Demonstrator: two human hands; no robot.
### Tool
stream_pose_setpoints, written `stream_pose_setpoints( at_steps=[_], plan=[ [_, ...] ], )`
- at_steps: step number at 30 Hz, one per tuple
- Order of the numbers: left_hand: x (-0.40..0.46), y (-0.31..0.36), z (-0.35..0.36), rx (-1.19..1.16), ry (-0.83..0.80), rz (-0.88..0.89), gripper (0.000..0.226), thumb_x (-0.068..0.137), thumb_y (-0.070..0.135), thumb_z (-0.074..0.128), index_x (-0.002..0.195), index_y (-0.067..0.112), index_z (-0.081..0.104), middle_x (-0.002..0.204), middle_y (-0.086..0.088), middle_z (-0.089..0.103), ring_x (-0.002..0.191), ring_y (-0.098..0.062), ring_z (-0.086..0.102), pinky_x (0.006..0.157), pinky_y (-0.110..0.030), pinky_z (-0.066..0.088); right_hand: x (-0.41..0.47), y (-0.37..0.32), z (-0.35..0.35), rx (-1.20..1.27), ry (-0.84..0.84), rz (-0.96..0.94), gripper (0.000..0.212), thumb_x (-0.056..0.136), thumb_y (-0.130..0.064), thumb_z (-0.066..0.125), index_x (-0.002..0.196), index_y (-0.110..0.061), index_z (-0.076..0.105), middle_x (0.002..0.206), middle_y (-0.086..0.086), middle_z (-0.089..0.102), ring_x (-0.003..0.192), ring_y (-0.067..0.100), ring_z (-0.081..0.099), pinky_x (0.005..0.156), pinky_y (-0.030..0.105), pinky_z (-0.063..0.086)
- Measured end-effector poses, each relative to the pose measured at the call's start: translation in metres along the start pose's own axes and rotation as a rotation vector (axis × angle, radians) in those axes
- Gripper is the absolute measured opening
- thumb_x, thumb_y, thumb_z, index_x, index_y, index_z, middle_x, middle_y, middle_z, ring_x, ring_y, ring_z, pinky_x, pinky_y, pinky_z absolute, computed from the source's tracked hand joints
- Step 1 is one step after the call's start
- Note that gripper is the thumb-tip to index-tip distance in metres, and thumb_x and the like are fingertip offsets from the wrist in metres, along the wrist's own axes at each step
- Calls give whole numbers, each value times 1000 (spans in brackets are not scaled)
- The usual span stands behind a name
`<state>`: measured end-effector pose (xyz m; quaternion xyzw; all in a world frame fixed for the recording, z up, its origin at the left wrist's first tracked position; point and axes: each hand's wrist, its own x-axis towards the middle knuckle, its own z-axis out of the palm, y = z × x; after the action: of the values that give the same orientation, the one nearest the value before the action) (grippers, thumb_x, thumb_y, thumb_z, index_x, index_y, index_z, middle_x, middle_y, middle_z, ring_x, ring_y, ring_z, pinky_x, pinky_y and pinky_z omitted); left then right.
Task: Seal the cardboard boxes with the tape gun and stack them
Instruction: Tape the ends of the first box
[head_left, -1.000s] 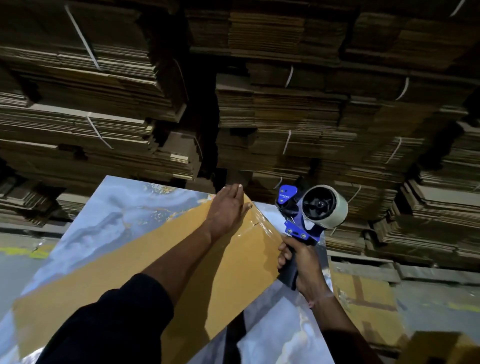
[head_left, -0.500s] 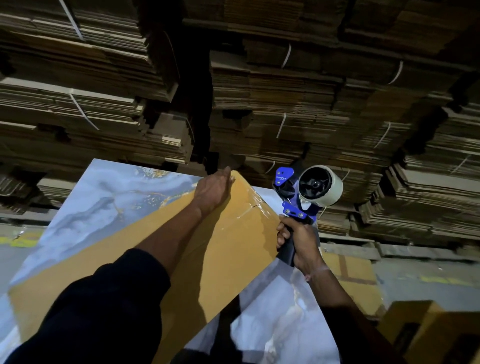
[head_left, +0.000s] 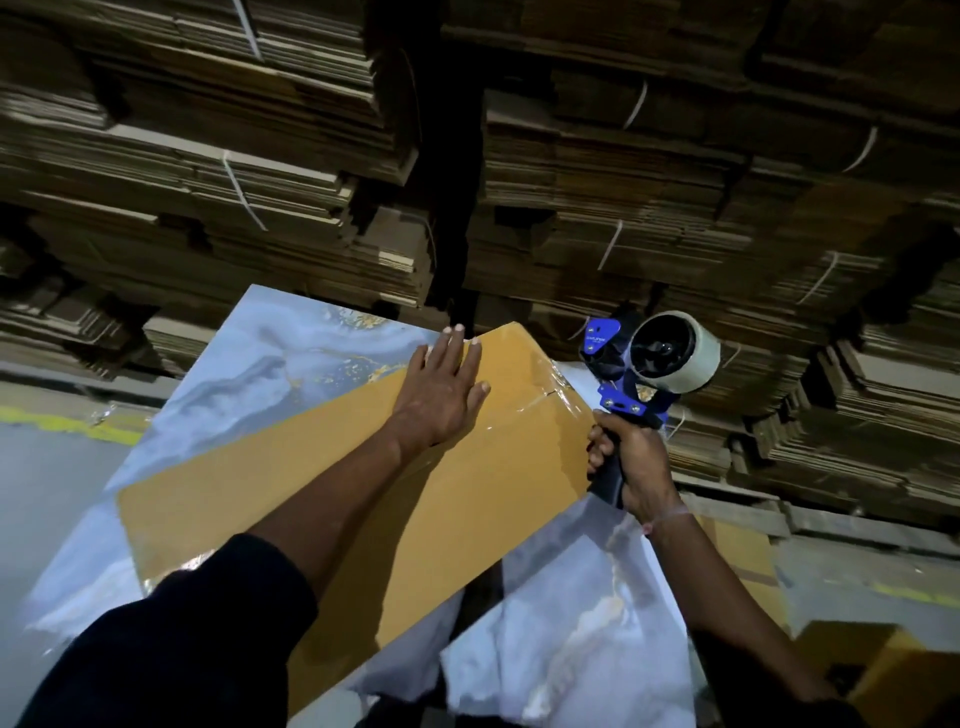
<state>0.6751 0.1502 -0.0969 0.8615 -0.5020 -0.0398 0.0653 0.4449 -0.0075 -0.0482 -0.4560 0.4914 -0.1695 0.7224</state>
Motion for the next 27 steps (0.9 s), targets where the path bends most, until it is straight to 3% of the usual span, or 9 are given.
stream_pose_setpoints(
  at_steps=[3,5,17,23,27],
  plan=[
    [-23,7,0,56,-15,20,81,98,58,-8,166,16,2,173,-10,-8,159,-28,-12,126,-58,-2,-5,-1,5,-44,-14,-9,35,97,-17,63,64,-7,59,48,2,37,42,20,42,45,29,33],
    [-42,11,2,50,-17,24,81,97,59,-10,166,17,0,173,-8,-11,159,-27,-16,126,-56,-6,-8,2,14,-40,-58,21,35,98,-17,62,65,-8,57,48,1,37,41,19,42,44,29,33],
    [-164,17,12,-24,51,-103,72,105,60,4,166,22,10,173,-1,-3,160,-24,-10,129,-50,-2,-55,43,86,-96,-401,120,37,102,-17,58,67,-7,56,50,0,39,43,19,42,45,31,38],
    [-219,-20,10,-3,76,-163,66,109,58,16,166,27,8,173,3,-6,160,-20,-13,128,-49,-4,-74,62,111,-125,-446,118,35,102,-16,61,68,-6,58,50,1,41,44,21,43,48,34,38],
    [-249,-66,2,-3,122,-213,69,106,61,14,166,26,9,173,2,-3,160,-22,-9,129,-51,-1,-78,70,122,-146,-428,95,32,99,-14,62,69,-5,57,50,2,40,43,21,43,45,31,38]
  ],
)
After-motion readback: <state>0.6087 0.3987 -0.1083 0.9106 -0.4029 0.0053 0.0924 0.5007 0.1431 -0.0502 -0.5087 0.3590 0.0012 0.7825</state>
